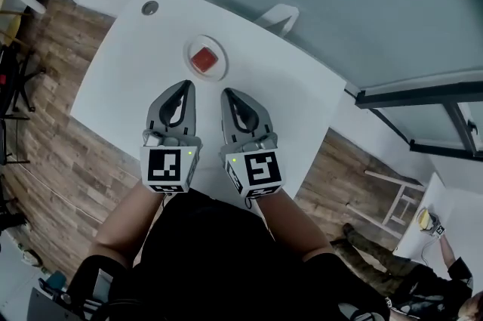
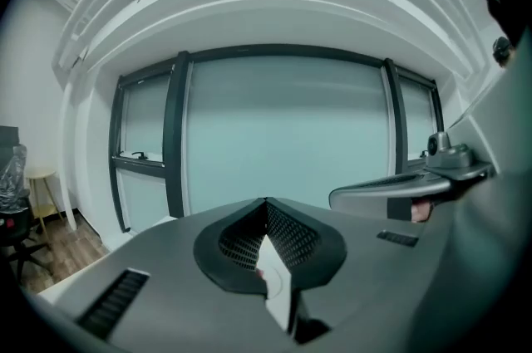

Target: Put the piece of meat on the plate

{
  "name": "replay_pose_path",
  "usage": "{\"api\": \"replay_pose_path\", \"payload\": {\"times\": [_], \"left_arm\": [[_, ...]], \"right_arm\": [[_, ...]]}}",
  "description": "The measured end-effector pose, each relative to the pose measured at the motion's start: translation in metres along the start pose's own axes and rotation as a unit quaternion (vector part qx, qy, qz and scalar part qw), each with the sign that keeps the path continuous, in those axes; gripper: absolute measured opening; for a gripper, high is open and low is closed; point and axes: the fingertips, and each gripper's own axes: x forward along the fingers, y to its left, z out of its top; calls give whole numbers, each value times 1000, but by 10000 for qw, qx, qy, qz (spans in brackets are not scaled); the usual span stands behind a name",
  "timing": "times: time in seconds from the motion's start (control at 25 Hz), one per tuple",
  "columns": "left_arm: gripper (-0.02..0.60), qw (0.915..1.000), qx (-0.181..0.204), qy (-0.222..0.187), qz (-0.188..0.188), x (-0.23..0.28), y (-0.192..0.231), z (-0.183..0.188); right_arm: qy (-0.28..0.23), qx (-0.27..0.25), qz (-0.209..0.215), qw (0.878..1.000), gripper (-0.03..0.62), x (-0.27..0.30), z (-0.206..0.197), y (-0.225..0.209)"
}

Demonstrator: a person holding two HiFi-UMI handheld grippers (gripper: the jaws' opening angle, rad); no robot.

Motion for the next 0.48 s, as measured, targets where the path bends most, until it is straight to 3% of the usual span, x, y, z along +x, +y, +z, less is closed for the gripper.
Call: {"api": "replay_pose_path", "payload": {"times": [0.48], "left_arm": [[3, 9984, 26, -447, -334, -44, -51, 50]], "right_arm": [[-512, -365, -89, 9980, 3, -52, 53, 6]]}}
